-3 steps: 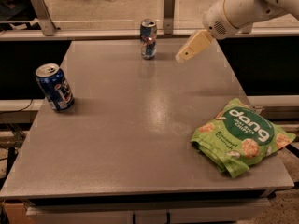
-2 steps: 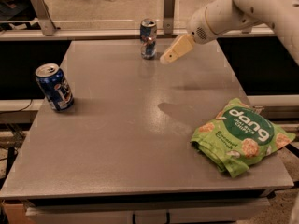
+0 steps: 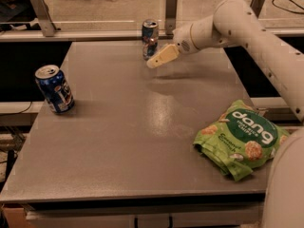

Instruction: Move redbull can near green rice chip bag

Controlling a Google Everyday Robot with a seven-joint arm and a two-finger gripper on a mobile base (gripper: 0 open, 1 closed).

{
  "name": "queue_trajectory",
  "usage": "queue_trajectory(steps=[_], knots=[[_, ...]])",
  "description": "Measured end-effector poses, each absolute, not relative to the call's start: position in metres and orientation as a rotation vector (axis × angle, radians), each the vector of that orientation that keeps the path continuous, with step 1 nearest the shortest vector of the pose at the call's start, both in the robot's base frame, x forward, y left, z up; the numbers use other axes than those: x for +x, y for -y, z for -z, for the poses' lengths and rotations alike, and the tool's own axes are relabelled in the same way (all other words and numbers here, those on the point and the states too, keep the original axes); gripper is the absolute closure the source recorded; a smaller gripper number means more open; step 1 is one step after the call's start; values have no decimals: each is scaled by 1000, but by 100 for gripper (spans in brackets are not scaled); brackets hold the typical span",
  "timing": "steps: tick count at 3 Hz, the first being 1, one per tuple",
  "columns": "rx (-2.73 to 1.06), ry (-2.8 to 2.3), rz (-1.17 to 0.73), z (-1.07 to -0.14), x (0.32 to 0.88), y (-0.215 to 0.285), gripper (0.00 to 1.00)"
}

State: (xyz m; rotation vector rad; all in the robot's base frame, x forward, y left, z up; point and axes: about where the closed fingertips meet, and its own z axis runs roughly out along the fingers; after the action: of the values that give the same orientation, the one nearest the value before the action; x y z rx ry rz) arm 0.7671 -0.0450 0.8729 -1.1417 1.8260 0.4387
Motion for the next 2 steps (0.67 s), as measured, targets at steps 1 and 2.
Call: queue_trajectory(steps=[1, 2], knots=[[-1079, -1795, -456, -863, 788, 34, 0], [-1011, -1758, -478, -866, 804, 27, 0]])
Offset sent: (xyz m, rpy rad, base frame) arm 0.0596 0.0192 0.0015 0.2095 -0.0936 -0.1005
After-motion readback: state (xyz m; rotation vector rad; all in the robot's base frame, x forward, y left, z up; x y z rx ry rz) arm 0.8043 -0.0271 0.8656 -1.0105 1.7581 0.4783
